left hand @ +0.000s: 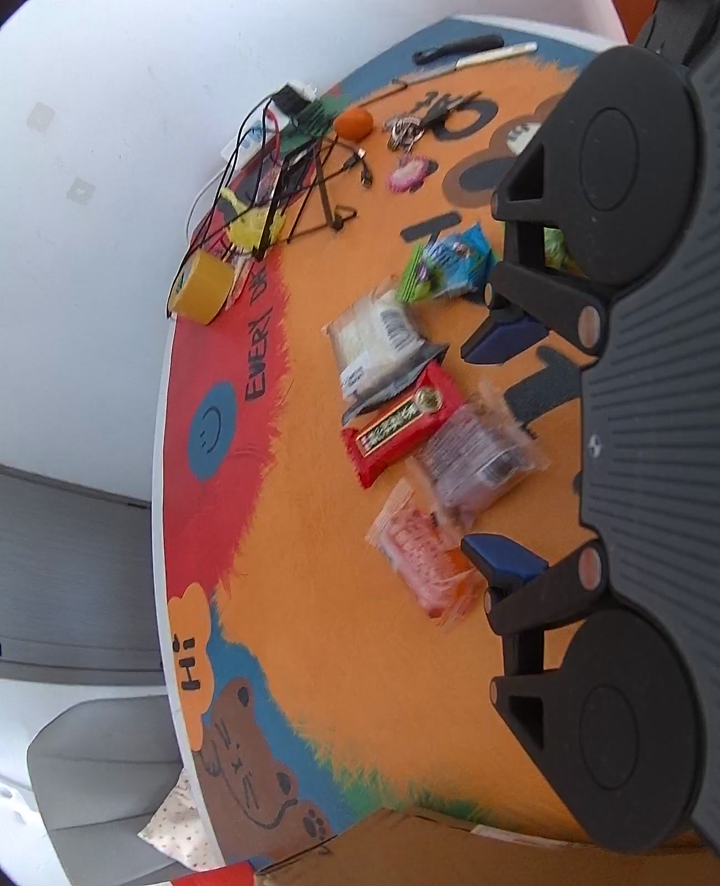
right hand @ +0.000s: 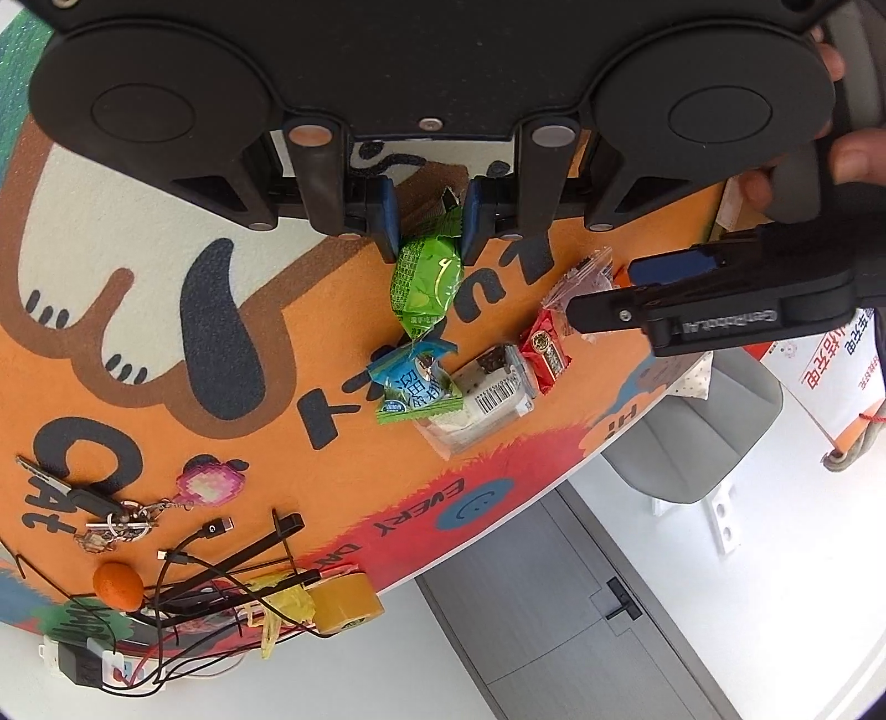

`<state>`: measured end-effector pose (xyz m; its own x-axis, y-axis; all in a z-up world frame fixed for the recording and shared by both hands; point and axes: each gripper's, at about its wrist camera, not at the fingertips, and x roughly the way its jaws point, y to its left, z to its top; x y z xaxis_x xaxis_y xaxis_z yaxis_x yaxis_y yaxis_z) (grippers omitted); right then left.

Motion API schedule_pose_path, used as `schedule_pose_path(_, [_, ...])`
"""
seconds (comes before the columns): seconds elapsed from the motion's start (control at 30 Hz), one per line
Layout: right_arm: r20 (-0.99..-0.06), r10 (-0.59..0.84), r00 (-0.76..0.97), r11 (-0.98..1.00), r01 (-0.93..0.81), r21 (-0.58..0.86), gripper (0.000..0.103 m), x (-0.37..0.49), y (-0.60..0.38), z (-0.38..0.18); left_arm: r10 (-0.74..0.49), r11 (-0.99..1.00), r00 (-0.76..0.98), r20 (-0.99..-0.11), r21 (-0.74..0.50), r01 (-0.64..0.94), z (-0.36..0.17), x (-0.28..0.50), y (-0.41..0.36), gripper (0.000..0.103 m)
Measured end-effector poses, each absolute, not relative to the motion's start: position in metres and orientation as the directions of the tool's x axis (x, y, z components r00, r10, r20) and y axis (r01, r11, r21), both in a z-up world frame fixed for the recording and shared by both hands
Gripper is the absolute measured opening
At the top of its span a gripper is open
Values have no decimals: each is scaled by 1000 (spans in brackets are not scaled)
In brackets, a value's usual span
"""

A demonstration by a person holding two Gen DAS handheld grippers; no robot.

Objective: Organize snacks
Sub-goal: 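Grasp a small green candy with the right gripper while the left grasps a pink jelly pack, then carry both snacks into the cardboard box and open both grippers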

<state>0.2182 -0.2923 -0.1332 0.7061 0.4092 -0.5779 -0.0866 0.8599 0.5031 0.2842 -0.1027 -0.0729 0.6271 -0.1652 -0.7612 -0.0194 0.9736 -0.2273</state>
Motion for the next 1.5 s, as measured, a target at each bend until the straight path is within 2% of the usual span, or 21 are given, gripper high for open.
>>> schedule_pose_path(0.13, [-574,400,715,858,-72,509,24,220,-294,-131,-185,965,602,-777,-259,-37,-82,293,-102,60])
schedule_pose_path(0.17, [-572,400,716,858,-72,509,24,220,-294,-130,-186,965,602,-777,-261,-38,-84,294,-103,57])
schedule_pose_path(0.2, [-568,399,719,858,-74,509,24,219,-294,-128,-189,964,606,-773,-262,-34,-85,293,-104,49])
schedule_pose_path(0.3, [-545,402,736,857,-92,507,24,215,-293,-126,-162,971,630,-760,-238,-36,-85,291,-107,39])
schedule_pose_path(0.43, [-542,410,733,843,-77,532,24,217,-296,-131,-172,972,628,-759,-236,-20,-81,284,-109,35])
schedule_pose_path(0.57, [-551,395,735,854,-72,515,24,216,-293,-126,-201,963,644,-738,-270,-10,-71,266,-100,34])
schedule_pose_path(0.83, [-505,395,768,859,-114,499,24,204,-276,-102,-207,955,690,-694,-296,-11,-37,235,-73,34])
schedule_pose_path(1.5, [-420,511,750,828,-298,475,24,185,-187,-42,-97,961,793,-601,-264,-82,31,163,16,34])
